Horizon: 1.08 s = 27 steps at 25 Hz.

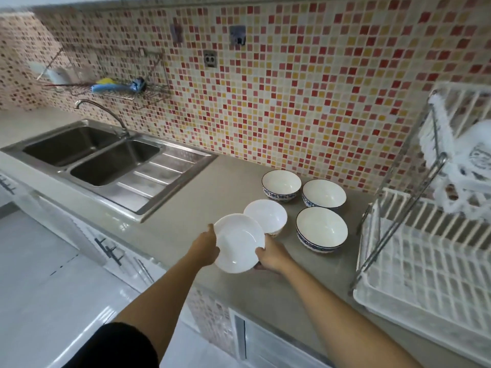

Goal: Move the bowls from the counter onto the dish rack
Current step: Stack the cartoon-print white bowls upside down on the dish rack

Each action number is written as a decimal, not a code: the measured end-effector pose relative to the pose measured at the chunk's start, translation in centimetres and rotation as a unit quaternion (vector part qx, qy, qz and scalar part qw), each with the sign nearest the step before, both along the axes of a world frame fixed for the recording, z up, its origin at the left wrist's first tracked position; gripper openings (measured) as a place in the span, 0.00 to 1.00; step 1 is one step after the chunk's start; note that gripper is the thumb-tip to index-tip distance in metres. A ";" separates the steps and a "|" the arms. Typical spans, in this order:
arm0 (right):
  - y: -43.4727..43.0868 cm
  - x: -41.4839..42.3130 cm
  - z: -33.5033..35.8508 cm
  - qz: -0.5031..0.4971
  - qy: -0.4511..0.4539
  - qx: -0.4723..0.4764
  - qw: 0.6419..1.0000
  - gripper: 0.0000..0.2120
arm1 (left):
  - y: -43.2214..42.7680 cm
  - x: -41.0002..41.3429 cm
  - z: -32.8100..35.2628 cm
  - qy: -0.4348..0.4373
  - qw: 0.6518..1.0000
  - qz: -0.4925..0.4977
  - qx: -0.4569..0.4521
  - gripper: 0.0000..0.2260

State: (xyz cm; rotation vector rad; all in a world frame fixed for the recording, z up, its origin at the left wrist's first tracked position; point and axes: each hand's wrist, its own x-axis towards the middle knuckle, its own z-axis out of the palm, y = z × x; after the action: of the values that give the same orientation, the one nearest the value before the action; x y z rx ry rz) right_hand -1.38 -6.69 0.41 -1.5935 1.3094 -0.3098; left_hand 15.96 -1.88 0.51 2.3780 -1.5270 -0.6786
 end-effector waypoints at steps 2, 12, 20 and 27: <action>-0.1 -1.3 3.1 -0.010 -0.007 -0.101 0.995 0.24 | -0.4 0.1 3.8 0.059 0.995 -0.010 -0.080 0.22; -1.4 -13.7 24.7 -0.147 -0.075 -0.465 0.869 0.31 | -6.1 -15.3 23.9 0.383 0.801 -0.080 -0.453 0.20; -2.7 -28.2 30.9 -0.117 0.202 -0.650 0.723 0.39 | -7.8 -25.2 32.3 0.210 0.806 -0.288 -0.472 0.24; -5.9 -38.3 29.2 -0.101 0.298 -0.647 0.694 0.48 | -10.6 -34.0 31.7 0.168 0.826 -0.396 -0.365 0.30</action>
State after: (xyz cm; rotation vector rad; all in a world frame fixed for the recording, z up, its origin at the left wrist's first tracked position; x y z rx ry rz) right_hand -39.71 -12.58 29.59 -2.8972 1.9255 -1.1090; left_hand -18.02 -12.52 32.25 0.9721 -2.0775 -0.4676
